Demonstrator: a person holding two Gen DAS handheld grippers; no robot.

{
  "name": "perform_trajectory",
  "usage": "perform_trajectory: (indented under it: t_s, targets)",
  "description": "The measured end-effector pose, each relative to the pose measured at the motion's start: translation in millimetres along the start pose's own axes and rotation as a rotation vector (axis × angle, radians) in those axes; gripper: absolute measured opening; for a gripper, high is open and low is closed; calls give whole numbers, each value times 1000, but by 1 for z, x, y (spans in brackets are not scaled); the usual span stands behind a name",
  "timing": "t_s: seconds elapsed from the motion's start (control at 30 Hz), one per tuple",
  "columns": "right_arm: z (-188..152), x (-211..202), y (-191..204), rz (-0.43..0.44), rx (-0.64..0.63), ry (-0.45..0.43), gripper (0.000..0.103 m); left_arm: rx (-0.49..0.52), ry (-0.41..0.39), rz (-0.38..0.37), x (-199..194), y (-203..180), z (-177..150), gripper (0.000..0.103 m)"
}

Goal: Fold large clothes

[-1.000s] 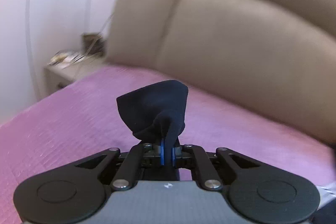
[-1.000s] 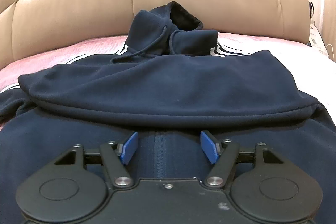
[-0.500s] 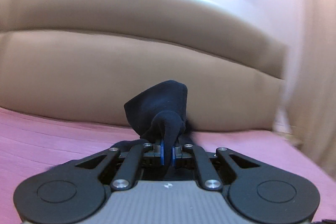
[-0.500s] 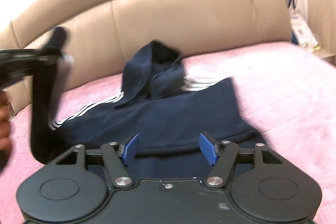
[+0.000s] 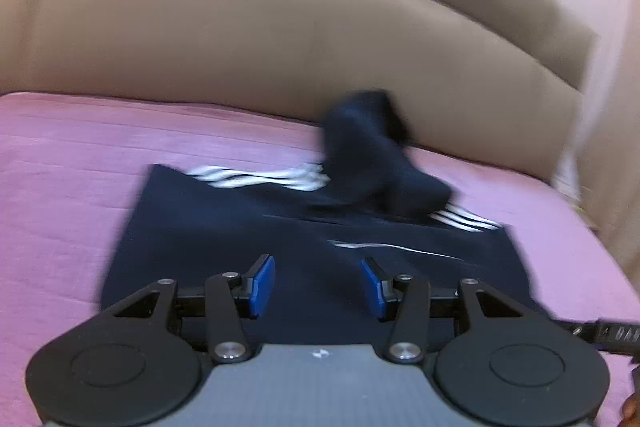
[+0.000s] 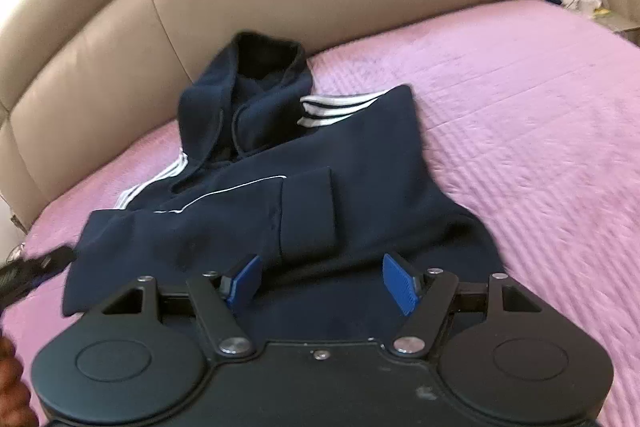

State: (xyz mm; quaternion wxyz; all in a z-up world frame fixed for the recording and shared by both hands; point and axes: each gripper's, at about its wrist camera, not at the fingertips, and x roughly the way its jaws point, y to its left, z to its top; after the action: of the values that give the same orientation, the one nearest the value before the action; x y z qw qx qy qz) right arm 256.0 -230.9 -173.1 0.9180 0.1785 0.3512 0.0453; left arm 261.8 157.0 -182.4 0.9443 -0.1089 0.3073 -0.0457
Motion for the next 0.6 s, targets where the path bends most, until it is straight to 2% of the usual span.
perform_trajectory:
  t_s: [0.2, 0.33, 0.37, 0.4, 0.43, 0.47, 0.6]
  targets:
    - [29, 70, 14, -21, -28, 38, 82, -176, 9, 75, 46, 49, 3, 48]
    - [30, 100, 10, -23, 0, 98, 83, -282, 29, 0, 59, 75, 2, 48]
    - [27, 98, 11, -12, -8, 83, 76, -289, 30, -1, 59, 77, 2, 48]
    - [26, 97, 14, -6, -25, 66, 64, -288, 32, -1, 59, 78, 2, 48]
    - [25, 95, 18, -7, -41, 69, 35, -274, 32, 1, 60, 77, 3, 48]
    - [26, 94, 22, -9, -54, 70, 19, -255, 28, 12, 60, 75, 3, 48]
    - [37, 65, 40, -20, -99, -28, 16, -163, 2, 69, 46, 61, 5, 48]
